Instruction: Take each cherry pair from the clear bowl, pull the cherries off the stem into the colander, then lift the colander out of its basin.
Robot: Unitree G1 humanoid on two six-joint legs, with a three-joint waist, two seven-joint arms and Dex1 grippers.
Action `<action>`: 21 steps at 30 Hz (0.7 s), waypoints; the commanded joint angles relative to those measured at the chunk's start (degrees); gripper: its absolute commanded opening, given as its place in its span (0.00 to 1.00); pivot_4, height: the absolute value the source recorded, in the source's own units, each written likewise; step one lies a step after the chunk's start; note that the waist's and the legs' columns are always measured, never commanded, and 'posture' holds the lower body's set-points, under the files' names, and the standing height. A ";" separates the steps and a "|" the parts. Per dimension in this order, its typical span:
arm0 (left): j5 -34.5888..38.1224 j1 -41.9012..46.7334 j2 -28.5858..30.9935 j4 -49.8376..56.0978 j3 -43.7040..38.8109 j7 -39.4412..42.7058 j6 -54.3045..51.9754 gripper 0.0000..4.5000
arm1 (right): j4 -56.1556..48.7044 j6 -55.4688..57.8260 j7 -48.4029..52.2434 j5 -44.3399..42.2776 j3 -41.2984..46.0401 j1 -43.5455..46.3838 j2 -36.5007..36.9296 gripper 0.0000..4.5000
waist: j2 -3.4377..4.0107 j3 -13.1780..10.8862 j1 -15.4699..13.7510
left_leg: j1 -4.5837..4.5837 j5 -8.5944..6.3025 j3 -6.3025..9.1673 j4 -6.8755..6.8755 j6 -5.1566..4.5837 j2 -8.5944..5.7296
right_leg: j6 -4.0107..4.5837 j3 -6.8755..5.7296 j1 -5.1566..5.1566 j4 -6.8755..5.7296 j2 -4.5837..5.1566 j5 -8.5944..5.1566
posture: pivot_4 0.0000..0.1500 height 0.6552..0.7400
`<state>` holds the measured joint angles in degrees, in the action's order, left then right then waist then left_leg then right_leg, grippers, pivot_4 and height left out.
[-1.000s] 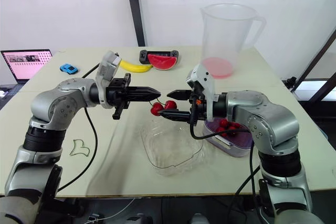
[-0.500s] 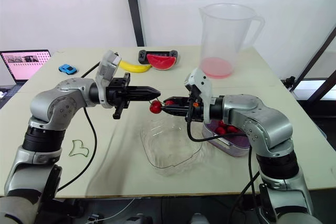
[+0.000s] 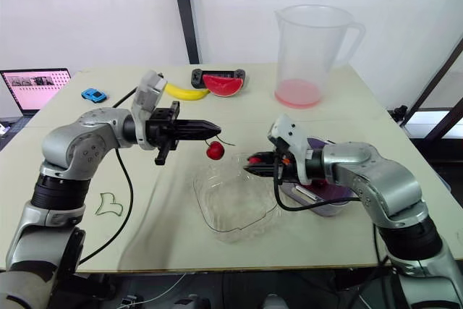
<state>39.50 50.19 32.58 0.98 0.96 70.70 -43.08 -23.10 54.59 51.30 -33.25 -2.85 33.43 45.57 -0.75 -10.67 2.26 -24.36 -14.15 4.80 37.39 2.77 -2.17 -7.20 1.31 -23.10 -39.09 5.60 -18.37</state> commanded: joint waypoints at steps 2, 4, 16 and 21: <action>0.88 0.52 0.20 1.23 -1.48 -0.11 0.98 0.00 | 0.43 -0.87 0.56 -1.08 5.40 1.24 2.94 0.13 | 0.00 0.00 0.02 | 0.00 0.00 0.01 -0.01 0.00 0.01 | 0.00 0.00 0.00 0.00 -0.01 0.00 | 1.00 1.00; 0.89 0.36 0.15 1.33 -1.67 -0.41 0.95 0.00 | 2.20 -1.55 0.49 -0.41 7.22 2.01 4.82 0.13 | 0.00 0.00 -0.19 | 0.00 0.00 0.01 0.00 0.00 0.00 | 0.00 -0.01 0.01 0.00 0.00 0.00 | 1.00 1.00; 1.21 -2.64 0.22 4.10 -2.06 -2.09 0.89 0.00 | 20.51 -16.39 7.45 16.68 1.47 -4.08 21.75 0.13 | 0.01 0.00 -0.23 | 0.00 -0.04 -0.09 0.02 -0.08 0.01 | 0.00 0.03 0.01 0.03 0.01 0.00 | 1.00 1.00; 1.47 -3.47 0.38 5.04 -2.34 -2.96 0.51 0.00 | 20.49 -15.07 9.82 17.07 1.18 -5.97 22.53 0.13 | 0.02 -0.01 -0.09 | 0.00 -0.04 -0.10 0.03 -0.08 0.01 | 0.00 0.06 0.01 0.03 0.02 0.00 | 1.00 1.00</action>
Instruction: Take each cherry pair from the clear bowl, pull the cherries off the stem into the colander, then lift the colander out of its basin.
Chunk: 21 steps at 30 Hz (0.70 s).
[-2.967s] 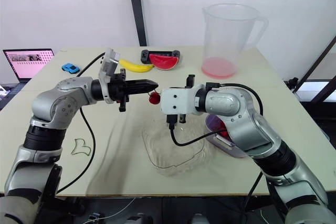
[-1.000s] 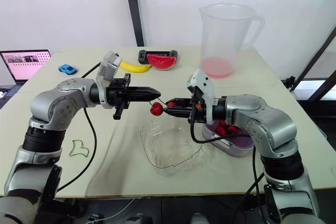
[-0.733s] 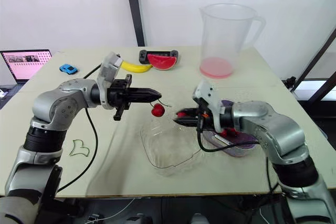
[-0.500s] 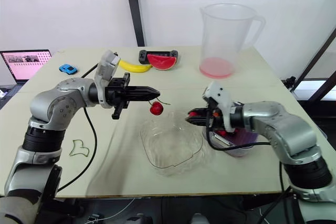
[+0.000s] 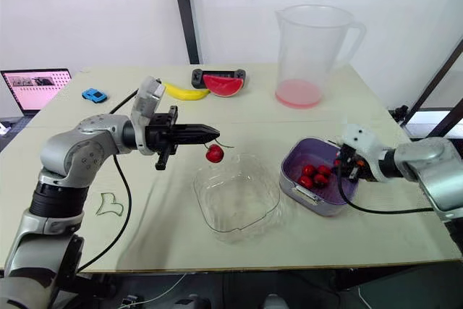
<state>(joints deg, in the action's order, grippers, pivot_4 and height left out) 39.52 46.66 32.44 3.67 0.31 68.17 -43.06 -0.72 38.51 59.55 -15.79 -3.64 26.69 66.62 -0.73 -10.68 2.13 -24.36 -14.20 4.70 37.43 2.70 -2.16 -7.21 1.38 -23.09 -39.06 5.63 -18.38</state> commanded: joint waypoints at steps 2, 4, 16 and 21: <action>1.55 -0.03 0.55 2.49 -1.79 -0.55 0.37 0.00 | -2.72 1.77 2.82 -0.54 2.07 0.19 2.17 0.42 | 0.00 0.00 0.08 | 0.01 0.00 0.02 0.00 0.00 0.01 | 0.00 -0.01 0.00 0.00 -0.01 0.00 | 1.00 1.00; 1.72 -0.04 0.55 2.60 -1.89 -0.65 0.12 0.00 | -3.13 2.10 3.14 -0.31 2.68 0.44 2.65 0.62 | 0.00 0.00 0.01 | 0.01 0.00 0.02 -0.01 0.00 0.01 | 0.00 -0.01 0.00 0.00 -0.01 0.00 | 1.00 1.00; 2.88 0.97 0.12 2.12 -1.77 -1.08 -0.27 0.00 | -8.79 12.91 8.95 -14.19 13.91 6.29 2.53 0.99 | 0.00 0.00 -0.32 | 0.00 0.00 0.03 0.03 0.00 0.01 | 0.00 -0.01 0.03 0.00 -0.01 0.00 | 1.00 1.00; 4.17 1.83 -0.57 1.95 -1.90 -1.59 -0.76 0.00 | -13.12 18.24 6.18 -25.87 17.41 11.17 -6.61 0.99 | -0.02 0.00 -0.27 | 0.01 0.00 0.07 0.03 0.00 0.04 | 0.00 -0.05 0.06 0.02 -0.02 0.00 | 1.00 1.00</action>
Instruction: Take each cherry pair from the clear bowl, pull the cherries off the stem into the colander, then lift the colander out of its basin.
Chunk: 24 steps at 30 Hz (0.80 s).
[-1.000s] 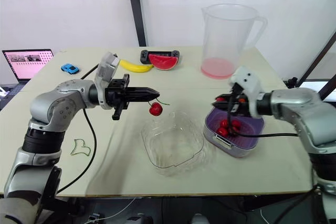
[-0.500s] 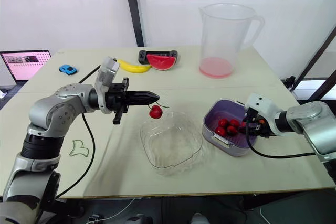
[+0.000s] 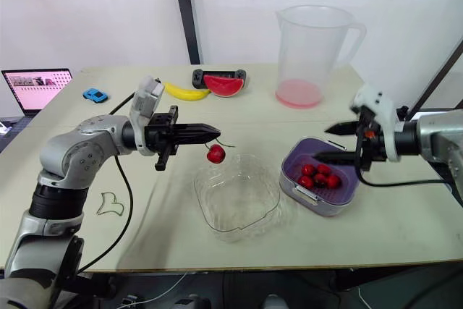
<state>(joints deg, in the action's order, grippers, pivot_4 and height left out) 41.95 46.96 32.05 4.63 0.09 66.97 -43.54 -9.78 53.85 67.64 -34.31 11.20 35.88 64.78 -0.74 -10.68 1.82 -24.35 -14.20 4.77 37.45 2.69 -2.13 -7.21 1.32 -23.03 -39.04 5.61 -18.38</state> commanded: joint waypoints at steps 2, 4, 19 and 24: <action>1.98 1.70 -0.33 1.01 -1.56 -0.49 -0.41 0.00 | -6.41 4.53 -4.17 -10.38 2.27 2.50 -8.82 0.99 | -0.01 0.01 0.08 | 0.04 0.00 0.03 0.00 0.00 0.00 | 0.00 -0.02 0.06 0.02 0.00 0.00 | 1.00 1.00; 2.24 1.75 -0.44 1.12 -1.37 -0.73 -0.44 0.00 | -8.47 5.33 -7.03 -11.88 1.13 3.00 -12.39 0.99 | 0.00 0.00 0.04 | 0.04 0.00 0.03 0.01 0.00 0.00 | 0.00 -0.02 0.07 0.01 0.01 0.00 | 1.00 1.00; 2.71 2.12 -0.50 1.54 -0.61 -0.78 -0.49 0.00 | -14.22 6.01 -23.13 -12.72 -11.82 8.40 -32.74 0.99 | -0.01 0.01 0.26 | 0.00 0.15 0.08 0.07 0.26 -0.03 | 0.00 -0.05 0.03 -0.05 0.02 0.00 | 1.00 1.00; 2.69 2.05 -0.57 1.53 -0.68 -0.94 -0.38 0.00 | -13.27 5.93 -23.84 -12.17 -12.79 8.12 -32.50 0.79 | -0.01 0.01 0.35 | 0.00 0.13 0.09 0.07 0.22 -0.04 | 0.00 -0.05 0.03 -0.05 0.02 0.00 | 1.00 1.00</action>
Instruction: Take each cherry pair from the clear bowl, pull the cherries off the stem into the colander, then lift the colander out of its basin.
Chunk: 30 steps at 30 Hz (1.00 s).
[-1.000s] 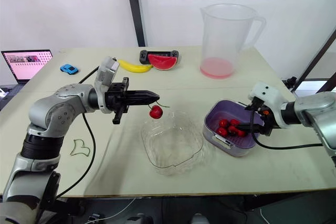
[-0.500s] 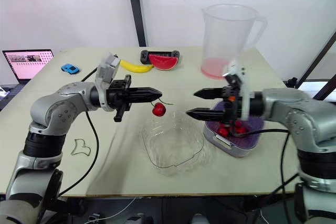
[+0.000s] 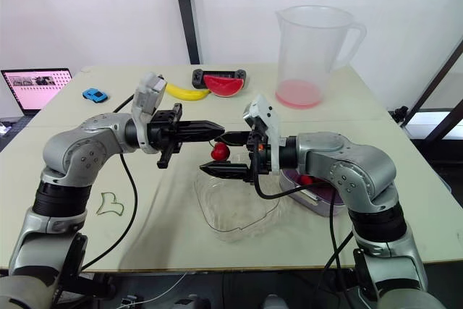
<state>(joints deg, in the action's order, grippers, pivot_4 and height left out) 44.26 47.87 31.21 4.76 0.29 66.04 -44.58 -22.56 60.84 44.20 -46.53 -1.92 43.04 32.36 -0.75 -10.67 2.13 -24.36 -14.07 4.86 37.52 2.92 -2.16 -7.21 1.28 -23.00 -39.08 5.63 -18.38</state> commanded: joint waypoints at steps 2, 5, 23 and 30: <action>0.40 1.09 0.21 1.44 -0.88 -0.08 0.65 0.00 | -0.31 -1.10 -0.38 0.10 0.25 0.93 -0.09 0.59 | 0.00 0.00 0.09 | 0.00 0.00 0.00 0.00 0.00 0.00 | 0.00 0.00 0.00 0.00 0.00 0.00 | 1.00 1.00; 0.41 0.97 0.03 1.49 -0.82 -0.15 0.74 0.00 | -0.03 -1.65 -0.18 1.04 -0.29 0.83 0.46 0.26 | 0.00 0.00 0.16 | 0.00 -0.01 0.00 -0.01 -0.01 0.00 | 0.00 0.00 -0.01 0.00 0.00 0.00 | 1.00 1.00; 0.19 1.18 0.13 1.18 -0.94 -0.17 1.17 0.00 | 0.86 -2.44 4.56 3.09 -0.38 -6.64 8.63 0.18 | 0.00 0.00 -0.04 | 0.00 -0.13 -0.01 0.01 -0.23 -0.01 | 0.00 0.00 0.02 0.01 0.00 0.00 | 1.00 1.00; 0.34 0.53 0.32 1.63 -1.29 -0.45 1.13 0.00 | 1.82 -2.30 6.51 2.34 3.85 -7.42 13.76 0.18 | 0.00 0.00 0.13 | 0.00 -0.13 -0.02 -0.02 -0.23 0.00 | 0.00 0.01 -0.01 0.01 -0.01 0.00 | 1.00 1.00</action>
<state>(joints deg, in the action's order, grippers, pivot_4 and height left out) 43.94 47.91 31.14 4.71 0.76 65.80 -44.33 -20.42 59.06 49.57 -43.51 -1.41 34.74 44.31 -0.75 -10.67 2.27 -24.35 -14.21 4.84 37.51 2.68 -2.16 -7.21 1.28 -23.01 -39.07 5.62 -18.38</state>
